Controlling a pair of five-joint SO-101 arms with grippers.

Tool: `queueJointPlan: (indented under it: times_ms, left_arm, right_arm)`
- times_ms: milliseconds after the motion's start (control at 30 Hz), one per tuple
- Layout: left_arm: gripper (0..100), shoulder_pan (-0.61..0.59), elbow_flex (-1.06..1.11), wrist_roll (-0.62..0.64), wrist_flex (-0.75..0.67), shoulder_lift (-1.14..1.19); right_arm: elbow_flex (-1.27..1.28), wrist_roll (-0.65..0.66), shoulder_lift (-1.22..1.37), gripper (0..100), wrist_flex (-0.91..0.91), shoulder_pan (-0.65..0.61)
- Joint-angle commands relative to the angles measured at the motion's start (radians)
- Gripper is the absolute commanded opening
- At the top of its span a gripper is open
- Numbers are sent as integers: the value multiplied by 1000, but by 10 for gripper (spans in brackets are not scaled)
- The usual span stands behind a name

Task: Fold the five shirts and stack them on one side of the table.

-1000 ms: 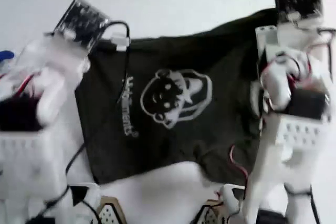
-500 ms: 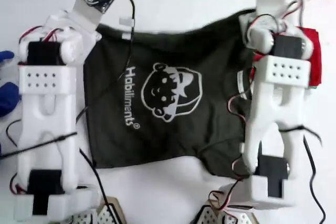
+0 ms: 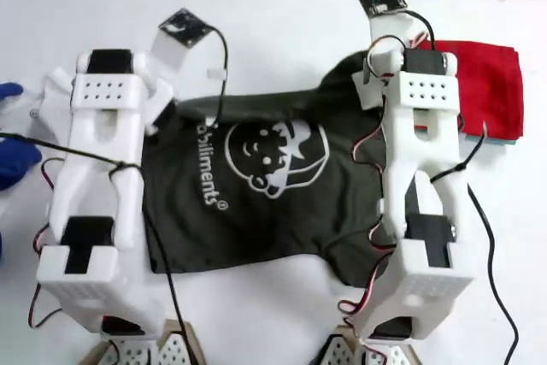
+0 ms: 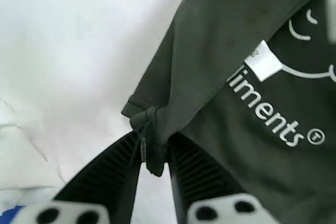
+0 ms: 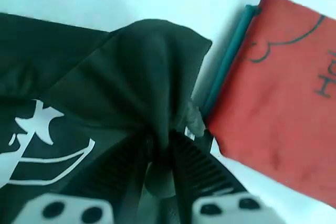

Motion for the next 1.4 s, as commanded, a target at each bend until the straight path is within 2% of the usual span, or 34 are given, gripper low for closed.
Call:
queueJointPlan:
  times_ms: [0,300,400,533,733,1033,1200,1367]
  left_arm:
    - [25,-3,-51,-5,69,-12]
    - [26,-11,-41,-6,270,-31]
    - [26,-11,-8,-6,292,-114]
    - [26,-3,154,-8,281,-278]
    - [25,-9,472,-8,178,-480]
    - [25,-9,743,-63,120,-643]
    - [25,-6,872,-61,9,-647]
    - [25,-8,963,-61,-84,-647]
  right_arm:
    - [-43,23,-82,19,77,-4]
    - [5,204,-272,19,269,111]
    - [135,261,-351,19,277,163]
    - [362,327,-493,19,234,193]
    - [686,387,-768,19,216,194]
    - [1019,539,-1124,19,216,292]
    - [1094,612,-1188,19,217,357]
    - [1201,649,-1185,19,211,360]
